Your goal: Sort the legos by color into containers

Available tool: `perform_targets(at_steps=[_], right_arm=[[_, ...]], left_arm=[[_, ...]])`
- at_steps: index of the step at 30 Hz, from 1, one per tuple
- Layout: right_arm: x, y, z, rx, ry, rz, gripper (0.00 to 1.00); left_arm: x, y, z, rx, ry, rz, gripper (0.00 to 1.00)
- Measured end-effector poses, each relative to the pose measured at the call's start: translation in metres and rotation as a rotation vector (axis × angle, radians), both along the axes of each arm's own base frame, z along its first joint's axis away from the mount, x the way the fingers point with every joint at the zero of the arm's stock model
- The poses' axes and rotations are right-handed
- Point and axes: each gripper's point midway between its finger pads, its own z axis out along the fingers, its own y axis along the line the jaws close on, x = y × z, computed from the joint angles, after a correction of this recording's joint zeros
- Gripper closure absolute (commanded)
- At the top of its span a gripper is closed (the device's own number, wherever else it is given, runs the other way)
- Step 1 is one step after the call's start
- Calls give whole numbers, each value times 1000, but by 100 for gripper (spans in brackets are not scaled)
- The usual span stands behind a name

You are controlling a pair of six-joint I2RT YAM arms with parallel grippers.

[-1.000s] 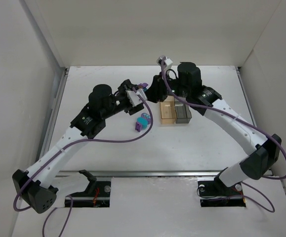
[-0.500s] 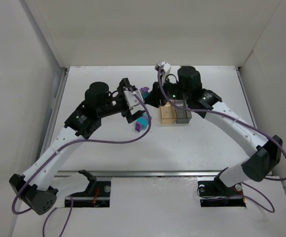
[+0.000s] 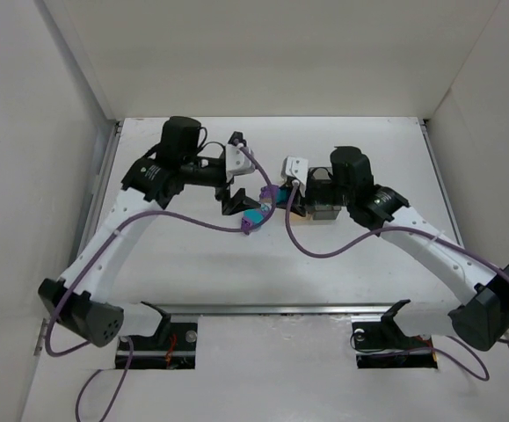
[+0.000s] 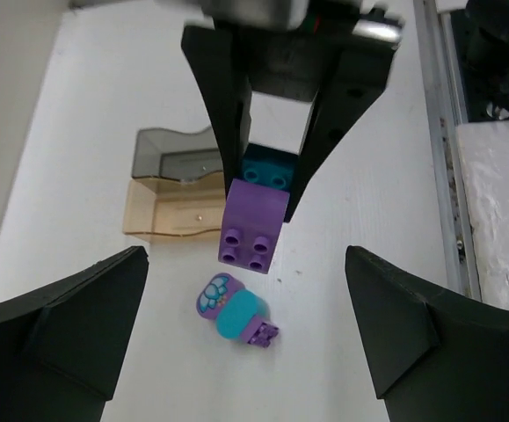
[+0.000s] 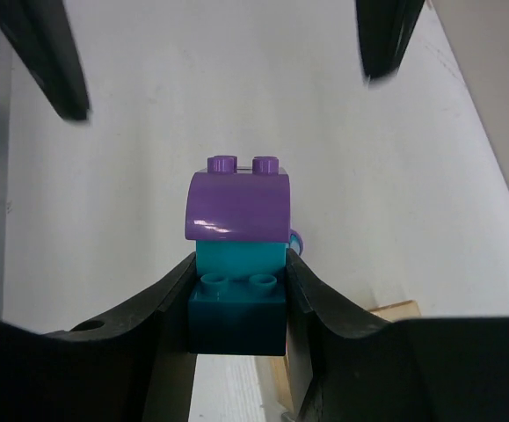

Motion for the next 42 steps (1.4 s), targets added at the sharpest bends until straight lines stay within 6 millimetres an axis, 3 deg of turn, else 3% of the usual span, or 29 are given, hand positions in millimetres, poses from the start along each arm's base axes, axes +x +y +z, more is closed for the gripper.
perform_targets(at_steps=[5,7,15,22,26,28,31,42], right_arm=[[-3,3,9,14,-58,45,100],[-3,3,9,14,-66,53,100],[-5,4,14,24,-88,69,100],[-7,6,15,31,-85,86,100],[-9,7,18,38,-85,93,100],[-7,5,18,39,-74,83,100],[-7,4,18,46,-48,74,100],[4,-10,16,85,45,17,100]], left_arm=[[8,-12,-49,103,123,-48,6],[10,-13,-57,116,148,-49,11],[13,-17,-42,69,106,-22,44],[11,-22,-46,72,112,-12,42],[10,-22,-51,85,129,1,65],[9,-24,-51,84,116,-9,84],[9,-25,-50,85,102,-8,100],[14,-19,-42,80,99,60,100]])
